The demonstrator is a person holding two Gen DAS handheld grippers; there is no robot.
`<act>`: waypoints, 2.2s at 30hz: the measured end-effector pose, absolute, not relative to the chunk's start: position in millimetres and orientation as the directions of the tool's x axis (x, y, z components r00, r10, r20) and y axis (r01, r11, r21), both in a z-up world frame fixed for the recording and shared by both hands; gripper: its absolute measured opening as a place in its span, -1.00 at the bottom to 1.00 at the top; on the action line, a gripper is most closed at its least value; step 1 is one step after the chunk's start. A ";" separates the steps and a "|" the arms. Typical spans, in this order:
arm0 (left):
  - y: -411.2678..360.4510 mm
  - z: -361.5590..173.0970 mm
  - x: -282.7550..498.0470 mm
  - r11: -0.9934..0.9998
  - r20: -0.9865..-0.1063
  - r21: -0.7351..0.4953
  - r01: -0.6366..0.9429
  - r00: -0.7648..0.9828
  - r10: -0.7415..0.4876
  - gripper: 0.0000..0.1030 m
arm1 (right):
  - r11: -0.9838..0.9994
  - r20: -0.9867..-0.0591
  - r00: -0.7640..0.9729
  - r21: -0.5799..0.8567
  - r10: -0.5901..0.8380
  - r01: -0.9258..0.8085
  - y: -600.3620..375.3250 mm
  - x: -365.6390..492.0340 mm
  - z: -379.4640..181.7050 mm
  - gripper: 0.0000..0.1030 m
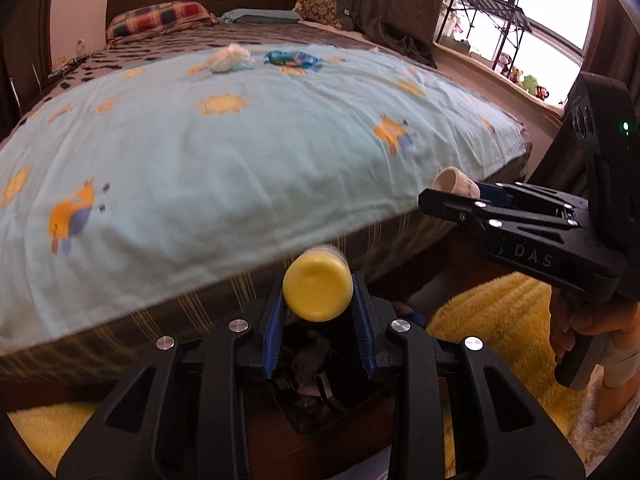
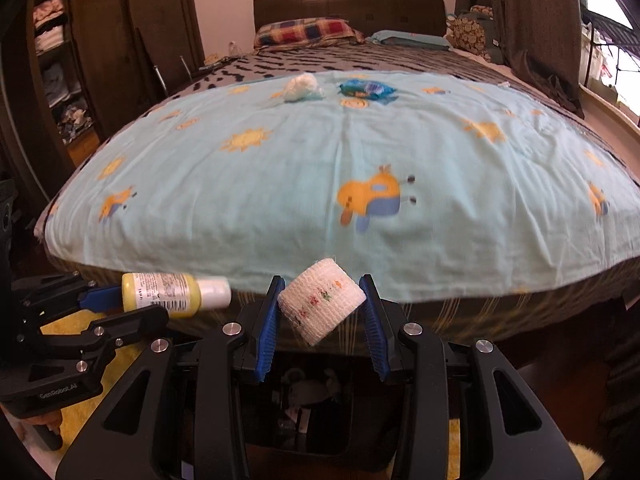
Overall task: Collect trash
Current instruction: 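Lower both tools below the bed edge and release the bottle and tape into the bin, then grasp the white yarn ball with the left tool while the right tool grasps the blue wipes packet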
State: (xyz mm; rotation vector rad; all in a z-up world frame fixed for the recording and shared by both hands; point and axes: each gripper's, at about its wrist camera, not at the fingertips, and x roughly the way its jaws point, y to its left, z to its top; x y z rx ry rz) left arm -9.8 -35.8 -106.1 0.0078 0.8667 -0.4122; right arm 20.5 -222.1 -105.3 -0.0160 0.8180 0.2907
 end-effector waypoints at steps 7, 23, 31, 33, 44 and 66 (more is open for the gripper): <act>-44.5 -152.6 -11.3 0.921 -0.805 -0.162 0.354 0.492 -0.331 -0.44 | 0.960 -0.779 0.577 0.109 0.244 -0.258 -215.6 14.4 -146.1 -0.24; -49.5 -235.6 16.4 0.930 -0.894 -0.196 0.312 0.334 -0.300 -0.44 | 0.965 -0.883 0.406 0.165 0.235 -0.202 -208.2 21.8 -233.2 -0.24; -45.4 -254.4 28.0 0.935 -0.914 -0.218 0.279 0.277 -0.296 -0.43 | 0.968 -0.900 0.372 0.169 0.229 -0.188 -201.8 31.6 -246.1 -0.20; -42.8 -257.4 27.9 0.937 -0.918 -0.222 0.269 0.268 -0.294 -0.43 | 0.968 -0.903 0.363 0.169 0.228 -0.186 -199.2 33.2 -245.2 -0.20; -37.9 -251.8 29.5 0.954 -0.919 -0.186 0.235 0.302 -0.254 0.12 | 0.972 -0.889 0.397 0.186 0.230 -0.145 -229.5 47.7 -226.3 0.23; -11.1 -71.3 96.7 0.974 -0.742 -0.040 0.222 0.646 -0.178 0.75 | 0.973 -0.701 0.677 0.122 0.224 -0.195 -264.4 141.3 -46.8 0.90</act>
